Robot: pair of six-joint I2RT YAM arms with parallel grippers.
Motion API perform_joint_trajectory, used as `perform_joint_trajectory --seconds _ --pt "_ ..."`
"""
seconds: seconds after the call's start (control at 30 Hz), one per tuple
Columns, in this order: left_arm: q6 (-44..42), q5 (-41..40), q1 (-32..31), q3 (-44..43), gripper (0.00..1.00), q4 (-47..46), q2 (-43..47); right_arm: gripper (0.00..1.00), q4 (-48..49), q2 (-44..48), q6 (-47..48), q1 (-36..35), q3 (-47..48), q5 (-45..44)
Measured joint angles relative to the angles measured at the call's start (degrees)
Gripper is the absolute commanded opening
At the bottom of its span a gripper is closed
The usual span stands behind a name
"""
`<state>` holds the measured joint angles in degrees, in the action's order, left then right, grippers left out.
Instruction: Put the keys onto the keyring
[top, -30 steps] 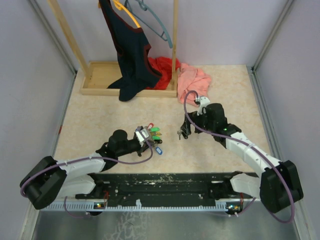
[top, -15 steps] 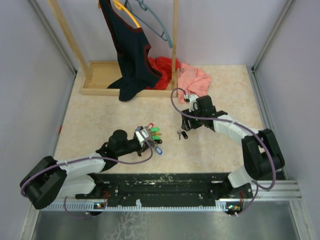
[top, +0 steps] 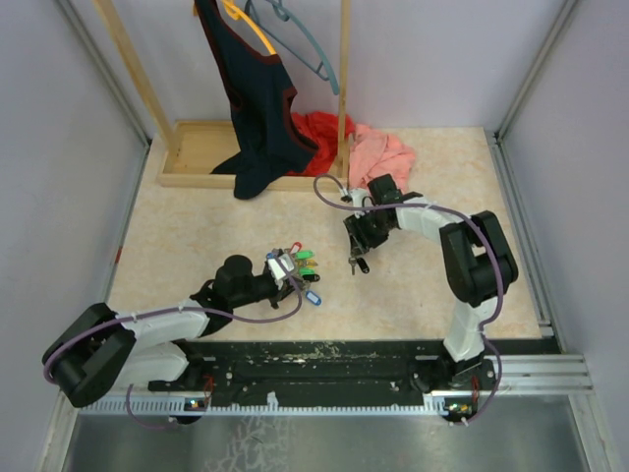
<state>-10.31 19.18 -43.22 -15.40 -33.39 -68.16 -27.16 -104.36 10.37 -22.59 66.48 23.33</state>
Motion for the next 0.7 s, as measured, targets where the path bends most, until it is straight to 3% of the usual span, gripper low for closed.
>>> perform_joint_trajectory --seconds 0.7 --pt "0.00 0.39 0.00 0.00 0.01 0.00 -0.52 0.24 -4.66 -1.95 4.66 0.11 0.44 5.22"
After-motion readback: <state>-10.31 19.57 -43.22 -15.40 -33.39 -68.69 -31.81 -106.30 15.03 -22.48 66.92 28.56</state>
